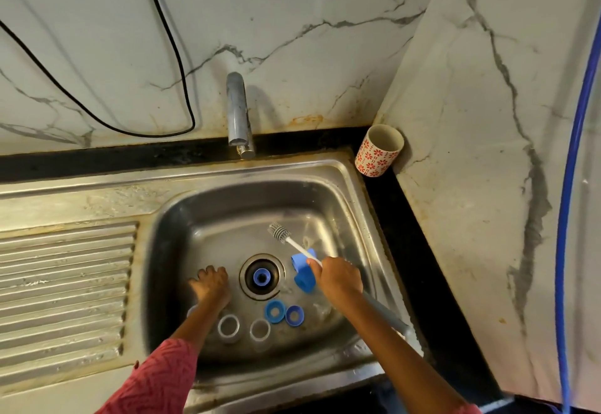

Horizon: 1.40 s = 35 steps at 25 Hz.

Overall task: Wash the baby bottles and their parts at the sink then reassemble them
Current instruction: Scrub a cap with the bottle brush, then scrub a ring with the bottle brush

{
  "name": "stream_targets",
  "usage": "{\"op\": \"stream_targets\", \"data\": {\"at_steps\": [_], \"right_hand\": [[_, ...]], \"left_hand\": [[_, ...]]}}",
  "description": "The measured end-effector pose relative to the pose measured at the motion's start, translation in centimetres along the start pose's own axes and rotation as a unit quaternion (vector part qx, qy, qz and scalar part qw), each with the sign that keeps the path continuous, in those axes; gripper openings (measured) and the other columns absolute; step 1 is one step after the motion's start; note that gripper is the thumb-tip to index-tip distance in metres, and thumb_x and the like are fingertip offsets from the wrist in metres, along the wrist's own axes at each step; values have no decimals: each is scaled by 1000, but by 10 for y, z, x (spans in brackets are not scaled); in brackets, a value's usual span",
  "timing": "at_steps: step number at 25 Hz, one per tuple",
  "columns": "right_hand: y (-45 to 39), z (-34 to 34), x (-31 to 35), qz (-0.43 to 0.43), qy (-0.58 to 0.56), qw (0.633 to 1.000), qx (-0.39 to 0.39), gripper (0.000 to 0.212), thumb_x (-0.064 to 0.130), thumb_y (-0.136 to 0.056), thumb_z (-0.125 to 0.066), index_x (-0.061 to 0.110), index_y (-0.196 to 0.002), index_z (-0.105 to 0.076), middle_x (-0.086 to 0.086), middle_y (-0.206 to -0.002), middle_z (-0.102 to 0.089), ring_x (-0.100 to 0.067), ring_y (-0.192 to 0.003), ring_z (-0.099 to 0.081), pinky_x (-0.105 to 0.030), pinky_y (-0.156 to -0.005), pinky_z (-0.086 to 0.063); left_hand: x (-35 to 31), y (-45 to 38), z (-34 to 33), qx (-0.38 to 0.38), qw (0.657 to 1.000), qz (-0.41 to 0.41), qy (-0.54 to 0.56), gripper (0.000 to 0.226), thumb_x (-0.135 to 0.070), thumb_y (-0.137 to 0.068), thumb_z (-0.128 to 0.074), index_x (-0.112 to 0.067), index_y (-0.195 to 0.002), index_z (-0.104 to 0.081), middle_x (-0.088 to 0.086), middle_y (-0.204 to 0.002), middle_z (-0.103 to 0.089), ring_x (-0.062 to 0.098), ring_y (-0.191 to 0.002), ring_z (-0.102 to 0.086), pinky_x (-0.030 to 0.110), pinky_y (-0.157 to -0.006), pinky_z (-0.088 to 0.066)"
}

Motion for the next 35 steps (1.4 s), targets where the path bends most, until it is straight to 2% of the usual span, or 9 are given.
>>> {"op": "stream_targets", "data": {"at_steps": [3,6,10,15,18,24,29,32,35], "right_hand": [[2,-2,-4,-17,-21,999,-21,57,50,-100,-26,8,-103,-64,-8,-96,-68,-18,-78,-57,-27,-64,-40],[-2,-1,-12,-40,-54,996,-54,62,52,-99,-22,8,-101,-66,-6,-84,-63,-21,-87,-64,-29,-68,-44],[-1,4,-20,-58,-78,993,-67,62,52,-99,-19,10,-96,-65,-5,-81,-61,-16,-78,-58,-28,-69,-45],[5,0,-30,-57,-86,994,-46,57,52,-100,-21,14,-100,-63,-6,-93,-67,-16,-82,-60,-25,-67,-38],[5,0,-39,-60,-89,993,-46,59,52,-100,-20,12,-105,-63,-8,-99,-67,-20,-93,-63,-27,-70,-40],[6,6,-41,-46,-85,994,-48,61,52,-100,-20,9,-105,-64,-9,-100,-67,-22,-94,-63,-25,-67,-36],[1,10,-16,-10,-98,994,-47,64,54,-99,-21,8,-104,-66,-9,-94,-69,-24,-87,-65,-32,-70,-47],[0,12,3,20,-109,993,-33,62,52,-99,-21,7,-108,-64,-11,-103,-67,-26,-96,-63,-34,-80,-49],[-2,11,22,41,-104,993,-42,61,51,-100,-21,8,-110,-63,-9,-109,-66,-26,-102,-61,-32,-83,-47]], "left_hand": [[-6,2,12,-65,997,-29,38,58,-43,-84,-60,-20,-133,-38,4,-139,-37,25,-131,-32,53,-110,-21],[-29,-6,24,-112,977,-109,146,44,-44,-88,-56,-20,-124,-49,3,-129,-50,23,-123,-43,38,-104,-33],[-100,-26,34,-34,930,-215,296,32,-26,-90,-58,-9,-117,-56,9,-120,-61,26,-113,-55,30,-93,-42],[-166,-41,28,40,938,-251,234,54,-28,-80,-71,-11,-126,-48,13,-121,-60,29,-110,-58,32,-90,-47],[-175,-41,15,31,944,-237,229,69,-26,-76,-74,-9,-132,-37,16,-122,-58,33,-112,-56,37,-91,-47],[-134,-20,35,-18,913,-157,376,51,-25,-82,-67,-12,-124,-41,18,-115,-49,37,-105,-56,36,-88,-48],[-51,2,82,-102,899,-57,422,24,-29,-86,-64,-11,-101,-62,16,-105,-63,31,-101,-60,29,-78,-44],[-5,9,121,-133,876,7,464,30,-35,-86,-62,-10,-102,-66,14,-101,-67,31,-98,-63,29,-80,-44],[20,12,167,-151,844,13,514,40,-52,-80,-64,-12,-83,-63,11,-77,-67,30,-84,-68,33,-78,-50]]}}
Point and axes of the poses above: each hand's wrist, its own y-axis away from the middle knuckle, its own z-axis out of the back of the hand, x = y × z, the point moved 2 cm from there along -y, towards the middle knuckle
